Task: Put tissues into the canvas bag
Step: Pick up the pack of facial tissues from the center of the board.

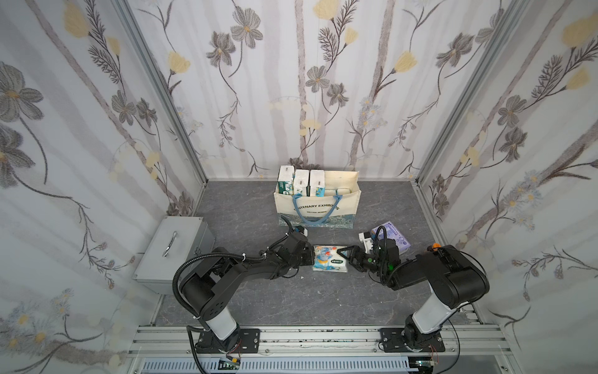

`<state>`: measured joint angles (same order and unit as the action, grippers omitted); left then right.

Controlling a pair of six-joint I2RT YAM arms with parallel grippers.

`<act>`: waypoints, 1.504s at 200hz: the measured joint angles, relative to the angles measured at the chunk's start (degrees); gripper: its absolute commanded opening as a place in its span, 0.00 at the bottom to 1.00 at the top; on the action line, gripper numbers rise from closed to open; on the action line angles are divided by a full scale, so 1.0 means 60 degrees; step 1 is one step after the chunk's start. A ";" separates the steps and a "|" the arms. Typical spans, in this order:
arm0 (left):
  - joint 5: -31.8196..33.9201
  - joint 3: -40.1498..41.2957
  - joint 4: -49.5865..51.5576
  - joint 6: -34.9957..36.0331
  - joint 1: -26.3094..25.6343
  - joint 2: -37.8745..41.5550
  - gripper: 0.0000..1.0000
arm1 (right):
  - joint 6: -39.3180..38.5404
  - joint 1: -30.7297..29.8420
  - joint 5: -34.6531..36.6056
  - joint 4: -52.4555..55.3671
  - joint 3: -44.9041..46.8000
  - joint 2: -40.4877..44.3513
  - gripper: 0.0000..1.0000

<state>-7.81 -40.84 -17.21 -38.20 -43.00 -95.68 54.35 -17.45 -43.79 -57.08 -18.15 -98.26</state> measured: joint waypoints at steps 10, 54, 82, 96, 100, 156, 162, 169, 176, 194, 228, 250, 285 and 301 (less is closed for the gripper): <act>-0.0022 -0.0033 -0.0029 0.0000 0.0007 -0.0047 0.01 | 0.0273 0.0076 -0.0229 -0.0557 0.0033 -0.0299 0.88; -0.0058 -0.0313 -0.0062 0.0004 0.0007 -0.0346 0.01 | 0.1202 0.0295 -0.0907 -0.2532 0.0131 -0.1249 0.85; -0.0102 -0.0663 -0.0058 0.0022 0.0007 -0.0681 0.00 | 0.1643 0.0353 -0.1118 -0.3206 0.0117 -0.1698 0.79; -0.0142 -0.0747 -0.0051 0.0051 0.0007 -0.0761 0.00 | 0.1741 0.0361 -0.1126 -0.3249 0.0120 -0.1734 0.79; -0.0146 -0.0747 -0.0051 0.0051 0.0007 -0.0765 0.00 | 0.1781 0.0361 -0.1133 -0.3279 0.0127 -0.1734 0.79; -0.0229 -0.0721 -0.0095 0.0095 0.0007 -0.0765 0.00 | 0.1861 0.0368 -0.1137 -0.3519 0.0171 -0.1727 0.68; -0.0237 -0.0707 -0.0127 0.0109 0.0007 -0.0765 0.00 | 0.1861 0.0368 -0.1137 -0.3523 0.0171 -0.1727 0.66; -0.0240 -0.0688 -0.0157 0.0113 0.0007 -0.0758 0.00 | 0.1865 0.0372 -0.1137 -0.3523 0.0171 -0.1727 0.62; -0.0244 -0.0667 -0.0189 0.0117 0.0007 -0.0747 0.01 | 0.1865 0.0372 -0.1137 -0.3523 0.0171 -0.1727 0.60; -0.0284 -0.0627 -0.0240 0.0120 0.0007 -0.0725 0.12 | 0.1865 0.0379 -0.1137 -0.3515 0.0171 -0.1727 0.55; -0.0055 -0.0481 -0.0055 0.0113 0.0040 -0.0659 0.54 | 0.1865 0.0419 -0.1129 -0.3519 0.0171 -0.1734 0.47; 0.0102 -0.0306 0.0022 0.0117 0.0040 -0.0470 0.62 | 0.1865 0.0419 -0.1133 -0.3519 0.0171 -0.1741 0.45; 0.0076 0.0616 -0.0237 0.0120 0.0029 0.0404 0.63 | 0.1865 0.0375 -0.1173 -0.3519 0.0175 -0.1741 0.42; 0.0076 0.1155 -0.0484 0.0127 0.0011 0.0914 0.63 | 0.1869 0.0375 -0.1180 -0.3490 0.0168 -0.1687 0.40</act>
<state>-7.35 -33.91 -20.12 -37.43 -42.94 -90.19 65.56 -15.20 -50.87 -78.02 -17.15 -108.38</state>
